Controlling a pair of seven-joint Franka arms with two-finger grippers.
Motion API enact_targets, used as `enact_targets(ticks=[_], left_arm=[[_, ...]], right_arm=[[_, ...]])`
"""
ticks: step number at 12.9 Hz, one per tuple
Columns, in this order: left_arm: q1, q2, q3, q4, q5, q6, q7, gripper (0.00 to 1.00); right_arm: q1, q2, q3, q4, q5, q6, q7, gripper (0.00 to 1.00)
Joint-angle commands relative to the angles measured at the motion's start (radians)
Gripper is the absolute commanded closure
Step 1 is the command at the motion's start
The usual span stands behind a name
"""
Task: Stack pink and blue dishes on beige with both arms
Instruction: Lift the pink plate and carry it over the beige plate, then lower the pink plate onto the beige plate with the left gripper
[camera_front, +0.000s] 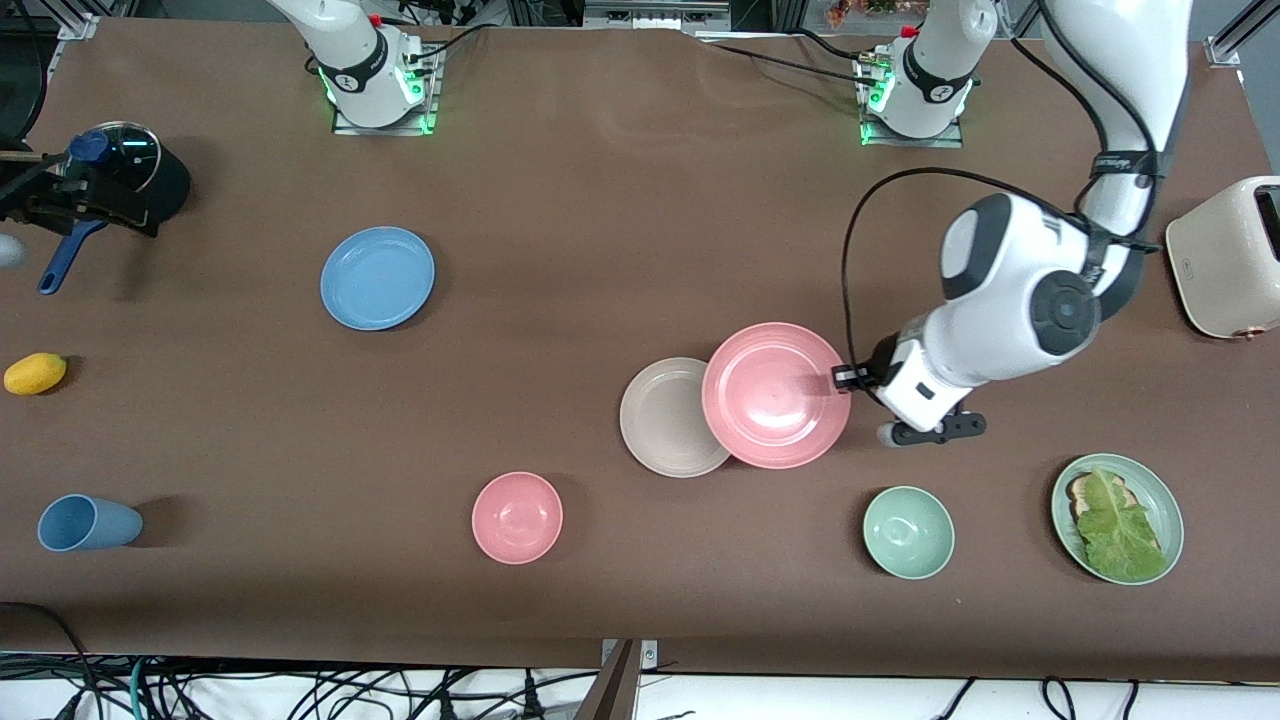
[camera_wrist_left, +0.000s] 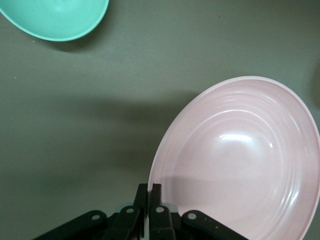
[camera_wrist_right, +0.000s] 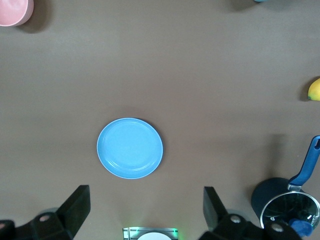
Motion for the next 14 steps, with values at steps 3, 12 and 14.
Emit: enact_targets(ticks=[3, 12, 14], left_arm=[[-0.094, 0.050, -0.011, 0.005, 0.081, 0.088, -0.184, 1.00], [-0.183, 0.106, -0.011, -0.113, 0.179, 0.323, -0.370, 1.00], [-0.199, 0.129, -0.011, -0.113, 0.251, 0.351, -0.445, 1.00]], right_arm=[[-0.004, -0.002, 0.000, 0.005, 0.002, -0.011, -0.013, 0.00], [-0.004, -0.002, 0.002, 0.005, 0.002, -0.011, -0.013, 0.00], [-0.004, -0.002, 0.000, 0.005, 0.002, -0.011, -0.013, 0.00]])
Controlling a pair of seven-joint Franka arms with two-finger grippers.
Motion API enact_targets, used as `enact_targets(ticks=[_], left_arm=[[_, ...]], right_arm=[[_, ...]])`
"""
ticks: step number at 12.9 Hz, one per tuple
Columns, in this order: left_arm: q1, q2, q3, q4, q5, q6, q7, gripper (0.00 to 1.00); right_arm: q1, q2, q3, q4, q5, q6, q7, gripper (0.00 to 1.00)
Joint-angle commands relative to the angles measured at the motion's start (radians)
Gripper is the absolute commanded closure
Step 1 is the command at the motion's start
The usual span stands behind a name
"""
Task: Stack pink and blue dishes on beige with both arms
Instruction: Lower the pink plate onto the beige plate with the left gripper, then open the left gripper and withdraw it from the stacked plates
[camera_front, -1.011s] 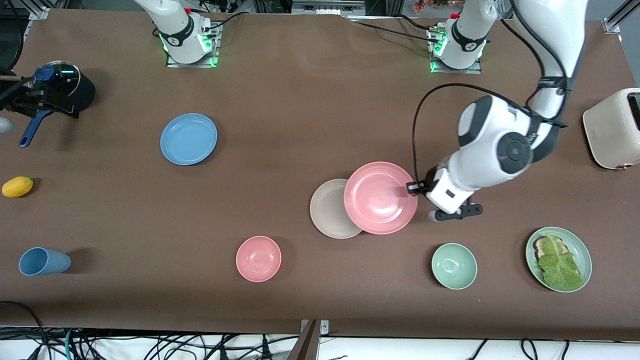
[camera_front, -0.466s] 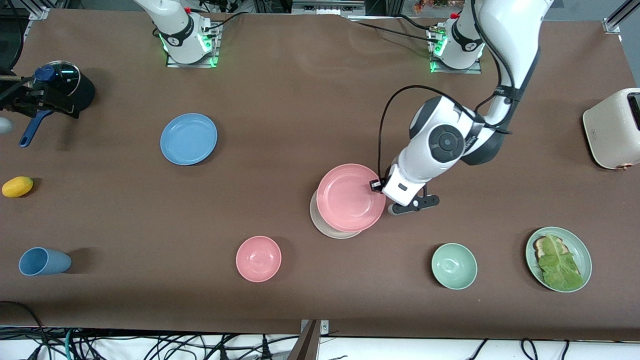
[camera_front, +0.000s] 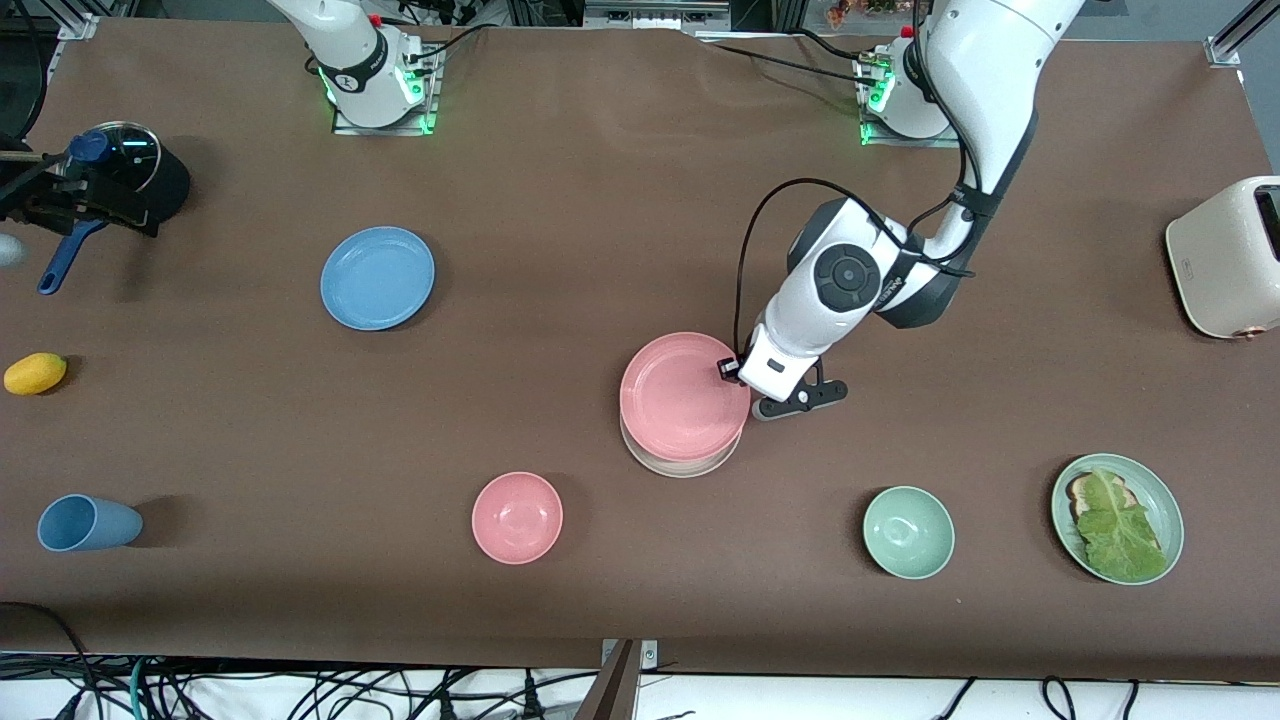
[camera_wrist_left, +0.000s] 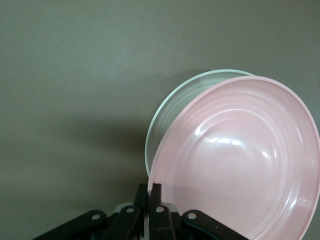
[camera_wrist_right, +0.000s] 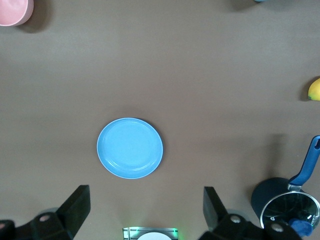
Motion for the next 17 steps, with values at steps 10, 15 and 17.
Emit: enact_targets(ticks=[10, 15, 17], left_arm=[[-0.013, 0.063, 0.002, 0.005, 0.083, 0.089, -0.083, 1.00], [-0.009, 0.065, 0.008, 0.010, 0.082, 0.087, -0.057, 0.89], [-0.007, 0.065, 0.010, 0.011, 0.082, 0.087, -0.048, 0.65]], right_arm=[[-0.004, -0.002, 0.002, 0.005, 0.002, -0.011, -0.013, 0.00], [-0.004, -0.002, 0.000, 0.005, 0.002, -0.011, -0.013, 0.00], [-0.004, -0.002, 0.002, 0.005, 0.002, -0.011, -0.013, 0.00]])
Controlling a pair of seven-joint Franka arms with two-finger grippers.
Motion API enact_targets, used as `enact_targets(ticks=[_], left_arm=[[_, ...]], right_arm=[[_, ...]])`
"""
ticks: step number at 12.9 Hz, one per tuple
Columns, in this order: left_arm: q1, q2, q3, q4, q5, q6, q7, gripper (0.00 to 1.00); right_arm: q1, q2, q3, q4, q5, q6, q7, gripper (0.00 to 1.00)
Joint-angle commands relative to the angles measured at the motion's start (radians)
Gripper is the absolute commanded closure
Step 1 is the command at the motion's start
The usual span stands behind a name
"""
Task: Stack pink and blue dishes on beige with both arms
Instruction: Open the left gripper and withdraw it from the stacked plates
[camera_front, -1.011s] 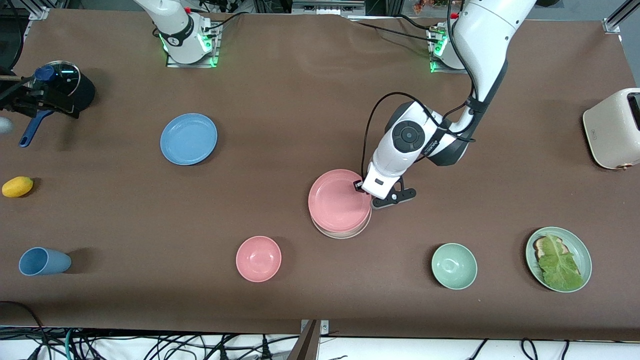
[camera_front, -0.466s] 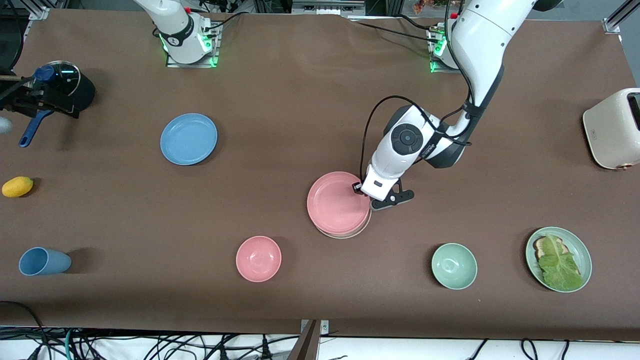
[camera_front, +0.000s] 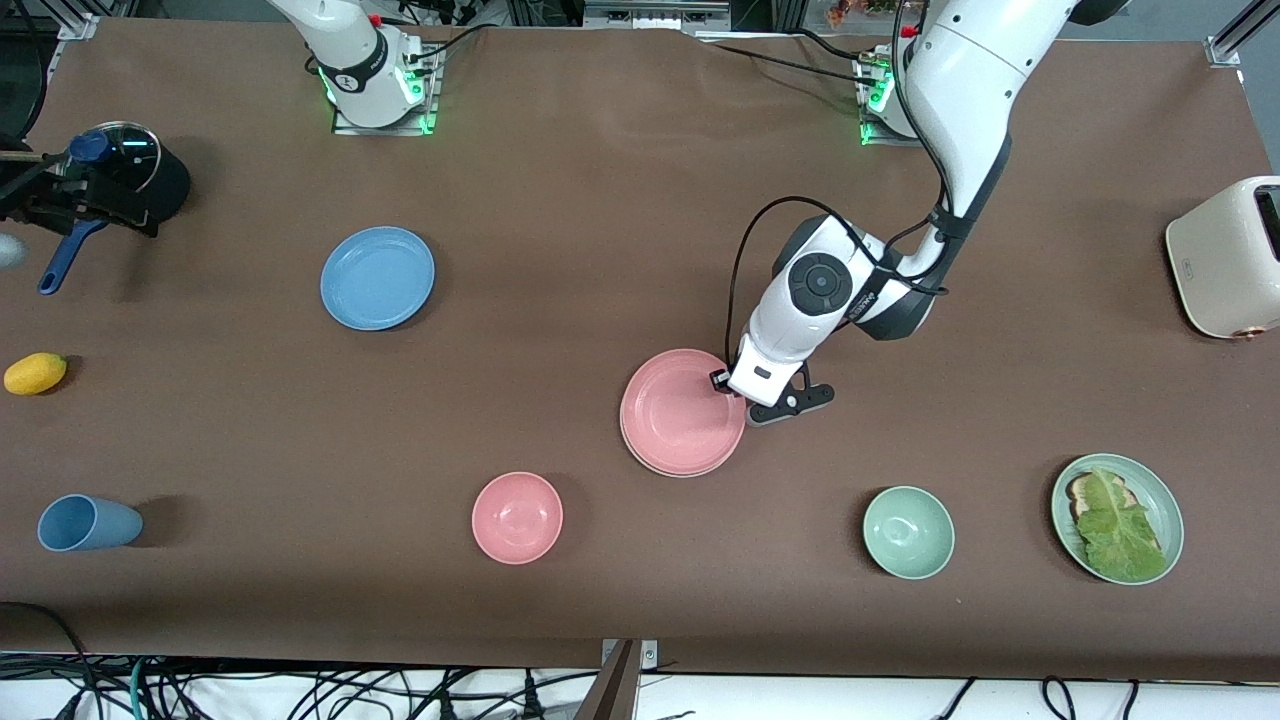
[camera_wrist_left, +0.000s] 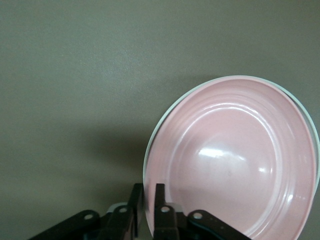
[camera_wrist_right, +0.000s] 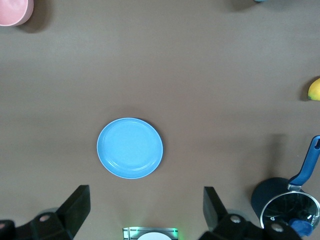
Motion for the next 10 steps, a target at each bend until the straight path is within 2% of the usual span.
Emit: enact_targets(ticks=[1, 3, 6, 10], left_arm=[[0.010, 0.005, -0.003, 0.012, 0.032, 0.007, 0.031, 0.56], [0.014, 0.004, -0.003, 0.012, 0.032, 0.007, 0.048, 0.53], [0.028, -0.010, 0.003, 0.020, 0.032, -0.002, 0.077, 0.41], [0.043, -0.024, 0.001, 0.121, 0.032, -0.171, 0.131, 0.22]], right_arm=[[-0.004, -0.002, 0.002, 0.005, 0.002, -0.011, -0.013, 0.00], [-0.004, -0.002, 0.002, 0.005, 0.002, -0.011, -0.013, 0.00], [-0.002, -0.004, 0.003, 0.005, -0.001, -0.026, -0.013, 0.00], [-0.002, -0.001, 0.003, -0.001, -0.007, -0.037, 0.000, 0.00]])
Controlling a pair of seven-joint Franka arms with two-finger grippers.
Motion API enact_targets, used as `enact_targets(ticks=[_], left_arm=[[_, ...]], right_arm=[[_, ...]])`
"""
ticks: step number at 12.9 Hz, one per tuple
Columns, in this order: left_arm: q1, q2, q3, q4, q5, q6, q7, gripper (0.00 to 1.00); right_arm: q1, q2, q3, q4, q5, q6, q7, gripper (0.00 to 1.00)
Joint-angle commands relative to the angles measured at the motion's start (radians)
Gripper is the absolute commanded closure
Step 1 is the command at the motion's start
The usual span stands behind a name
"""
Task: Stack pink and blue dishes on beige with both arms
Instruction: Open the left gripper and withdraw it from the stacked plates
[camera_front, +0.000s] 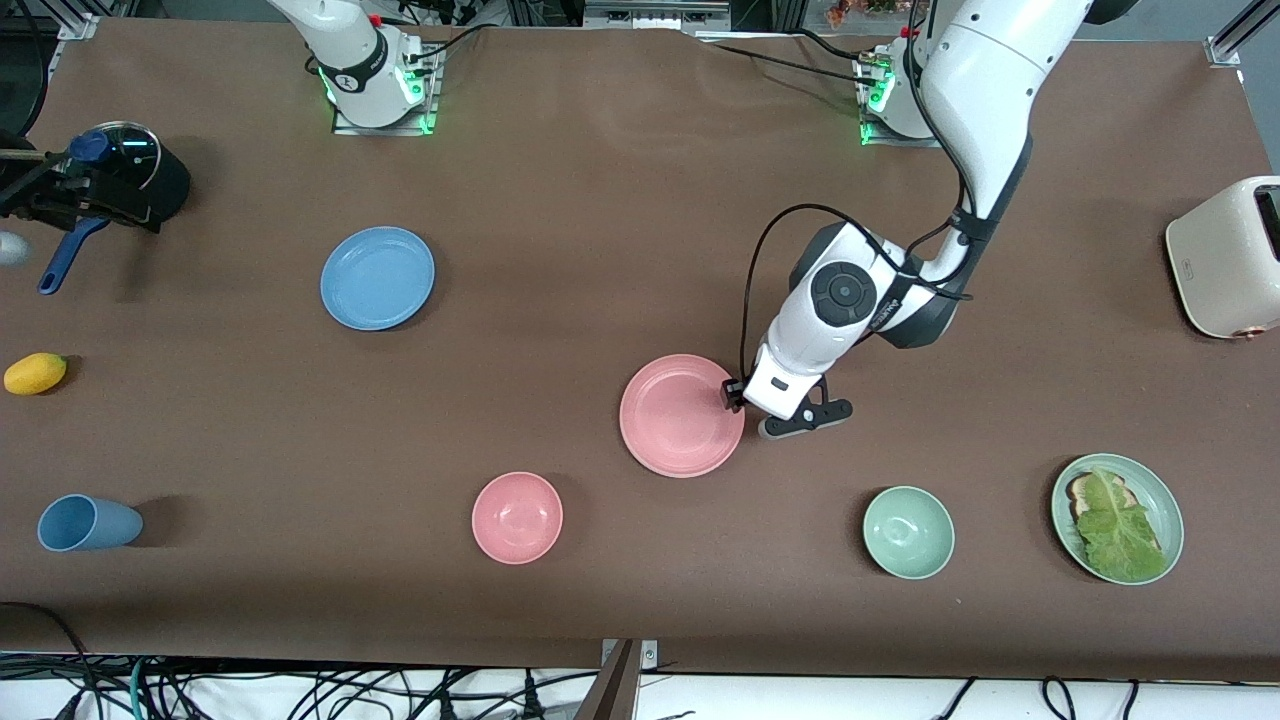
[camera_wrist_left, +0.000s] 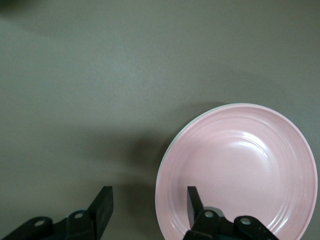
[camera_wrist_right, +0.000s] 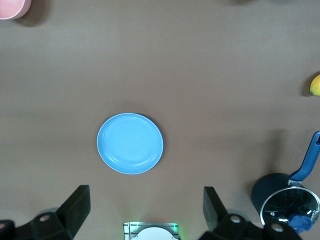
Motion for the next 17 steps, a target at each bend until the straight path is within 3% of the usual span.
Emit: enact_targets(ticks=[1, 5, 8, 13, 17], left_arm=[[0.010, -0.015, -0.005, 0.078, 0.032, -0.124, 0.050, 0.19], [0.051, -0.015, -0.005, 0.149, 0.020, -0.214, 0.189, 0.08], [0.103, -0.016, -0.003, 0.202, 0.015, -0.288, 0.355, 0.01], [0.189, -0.031, 0.011, 0.218, 0.017, -0.328, 0.570, 0.00], [0.260, -0.041, 0.054, 0.218, 0.015, -0.345, 0.783, 0.00]], right_arm=[[-0.002, 0.002, 0.003, -0.008, -0.007, -0.016, 0.001, 0.00], [0.001, 0.004, 0.003, -0.111, -0.015, 0.010, 0.010, 0.00], [0.001, -0.018, 0.004, -0.270, -0.012, 0.158, 0.026, 0.00], [-0.001, -0.050, -0.006, -0.549, 0.022, 0.457, 0.027, 0.00], [-0.002, -0.053, -0.056, -0.715, 0.094, 0.632, 0.004, 0.00]])
